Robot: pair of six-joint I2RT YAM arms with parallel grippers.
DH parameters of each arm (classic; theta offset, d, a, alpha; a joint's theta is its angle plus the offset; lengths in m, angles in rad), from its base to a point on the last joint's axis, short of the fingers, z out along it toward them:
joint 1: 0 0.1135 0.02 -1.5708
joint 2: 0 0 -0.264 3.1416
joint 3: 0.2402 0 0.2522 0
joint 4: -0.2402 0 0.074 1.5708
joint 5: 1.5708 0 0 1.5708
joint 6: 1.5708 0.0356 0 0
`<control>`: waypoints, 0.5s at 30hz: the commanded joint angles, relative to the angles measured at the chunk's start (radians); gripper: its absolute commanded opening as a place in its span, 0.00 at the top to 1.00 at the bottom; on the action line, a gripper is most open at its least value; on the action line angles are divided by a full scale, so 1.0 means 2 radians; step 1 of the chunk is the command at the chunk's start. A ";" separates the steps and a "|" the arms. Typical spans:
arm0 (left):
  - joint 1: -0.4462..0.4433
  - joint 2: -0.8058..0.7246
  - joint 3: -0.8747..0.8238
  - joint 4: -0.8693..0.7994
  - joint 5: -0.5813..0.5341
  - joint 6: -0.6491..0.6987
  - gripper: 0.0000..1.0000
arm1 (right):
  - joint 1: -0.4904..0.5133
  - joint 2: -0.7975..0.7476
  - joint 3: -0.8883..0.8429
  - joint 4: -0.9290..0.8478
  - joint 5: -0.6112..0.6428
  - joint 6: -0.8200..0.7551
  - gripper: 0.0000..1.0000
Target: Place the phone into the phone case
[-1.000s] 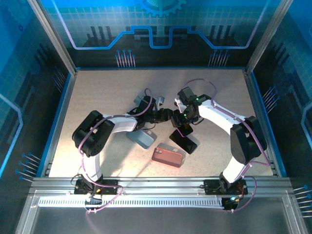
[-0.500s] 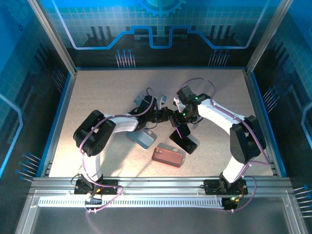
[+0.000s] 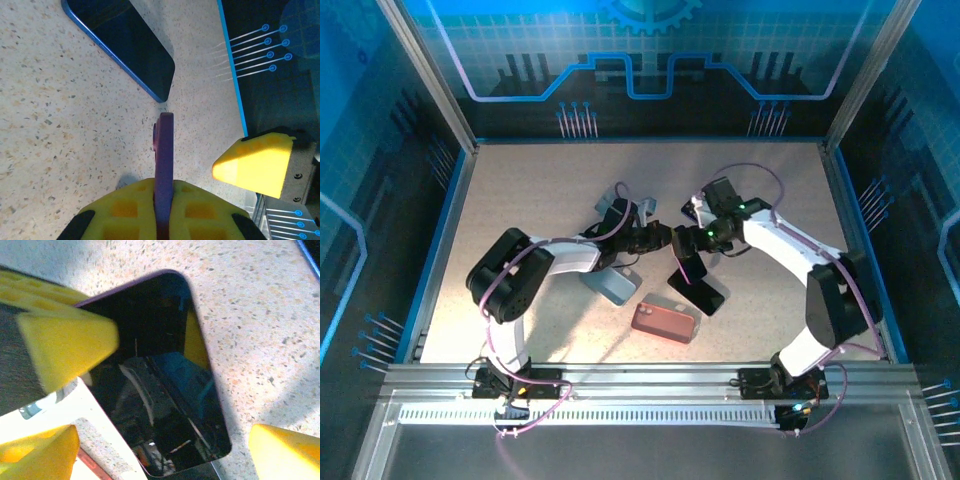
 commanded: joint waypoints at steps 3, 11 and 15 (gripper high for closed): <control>0.006 -0.064 -0.022 0.065 -0.076 -0.032 1.00 | -0.052 -0.047 -0.061 0.106 -0.107 0.068 0.11; 0.005 -0.108 -0.055 0.113 -0.170 -0.077 1.00 | -0.089 -0.072 -0.118 0.218 -0.164 0.129 0.11; 0.002 -0.127 -0.070 0.123 -0.211 -0.108 1.00 | -0.104 -0.068 -0.140 0.272 -0.202 0.167 0.11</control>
